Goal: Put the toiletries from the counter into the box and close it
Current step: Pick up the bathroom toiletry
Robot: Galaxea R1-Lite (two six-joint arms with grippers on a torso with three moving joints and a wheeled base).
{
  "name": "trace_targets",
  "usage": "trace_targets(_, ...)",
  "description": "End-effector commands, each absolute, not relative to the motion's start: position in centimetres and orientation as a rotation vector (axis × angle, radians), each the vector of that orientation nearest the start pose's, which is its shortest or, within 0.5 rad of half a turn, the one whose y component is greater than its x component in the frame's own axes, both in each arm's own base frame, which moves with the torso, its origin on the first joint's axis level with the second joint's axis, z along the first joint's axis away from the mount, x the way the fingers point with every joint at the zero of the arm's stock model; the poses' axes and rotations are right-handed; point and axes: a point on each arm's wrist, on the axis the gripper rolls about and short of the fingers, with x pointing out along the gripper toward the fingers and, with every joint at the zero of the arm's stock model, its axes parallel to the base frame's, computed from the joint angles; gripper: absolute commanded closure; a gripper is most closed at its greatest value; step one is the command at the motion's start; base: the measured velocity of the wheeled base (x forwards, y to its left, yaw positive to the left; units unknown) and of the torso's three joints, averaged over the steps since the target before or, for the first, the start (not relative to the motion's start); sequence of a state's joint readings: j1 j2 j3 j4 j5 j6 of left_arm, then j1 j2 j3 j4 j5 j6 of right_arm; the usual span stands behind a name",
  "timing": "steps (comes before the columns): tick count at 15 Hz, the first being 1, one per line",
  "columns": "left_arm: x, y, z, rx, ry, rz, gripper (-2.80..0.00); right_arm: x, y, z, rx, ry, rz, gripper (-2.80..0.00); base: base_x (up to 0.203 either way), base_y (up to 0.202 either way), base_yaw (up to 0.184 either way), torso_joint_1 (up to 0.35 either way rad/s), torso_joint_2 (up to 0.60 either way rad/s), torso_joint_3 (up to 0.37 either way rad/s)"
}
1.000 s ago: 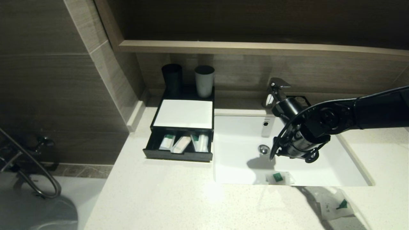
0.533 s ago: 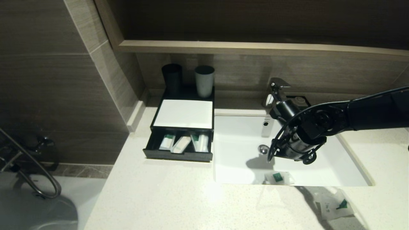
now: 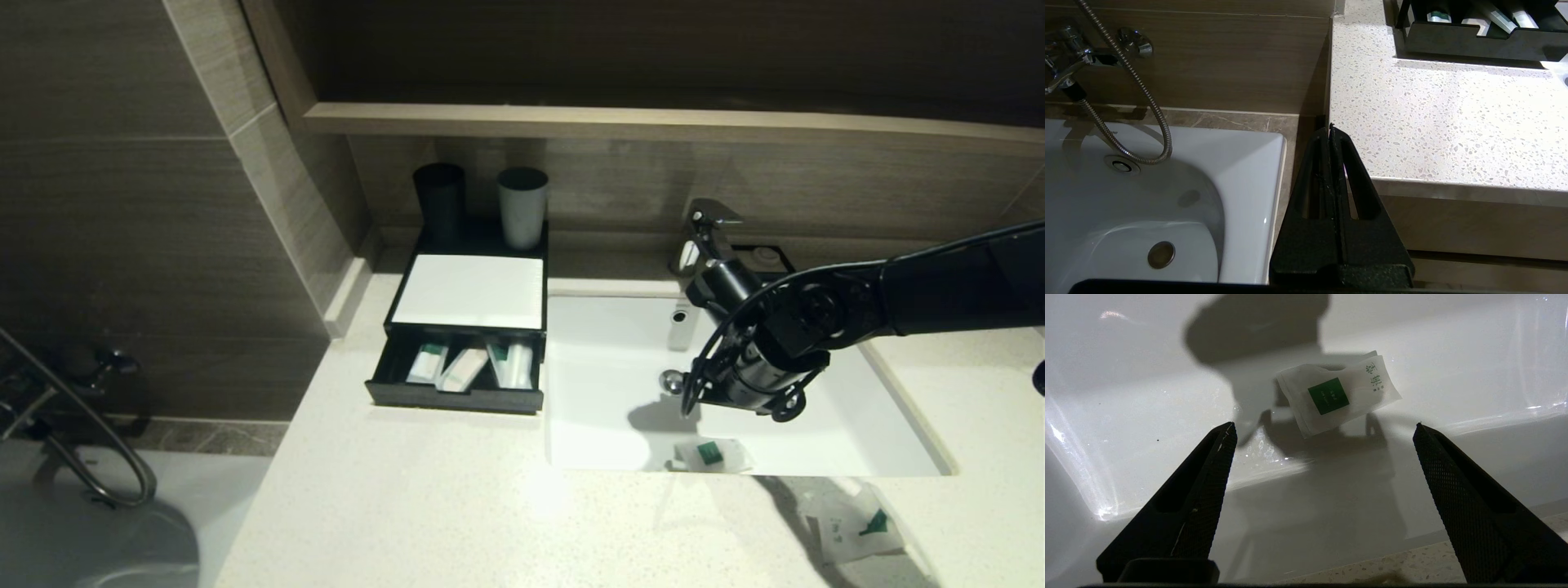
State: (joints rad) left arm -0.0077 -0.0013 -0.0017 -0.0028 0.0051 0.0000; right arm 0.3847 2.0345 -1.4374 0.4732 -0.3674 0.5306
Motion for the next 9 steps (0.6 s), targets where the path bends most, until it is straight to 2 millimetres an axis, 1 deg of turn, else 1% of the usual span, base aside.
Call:
trace_targets(1, -2.3, 0.0, 7.6, 0.0, -0.006, -0.002, 0.0, 34.7, 13.2, 14.1, 0.089, 0.964, -0.247, -2.8, 0.0, 0.0, 0.0, 0.0, 0.0, 0.0)
trace_targets(4, -2.3, 0.0, 7.6, 0.0, -0.006, -0.002, 0.0, 35.0, 13.4, 13.5, 0.084, 0.978, -0.251, -2.8, 0.0, 0.0, 0.0, 0.0, 0.0, 0.0)
trace_targets(9, -2.3, 0.0, 7.6, 0.0, -0.006, -0.002, 0.0, 35.2, 13.5, 13.1, 0.081, 0.985, -0.252, -2.8, 0.0, 0.0, 0.0, 0.0, 0.0, 0.0)
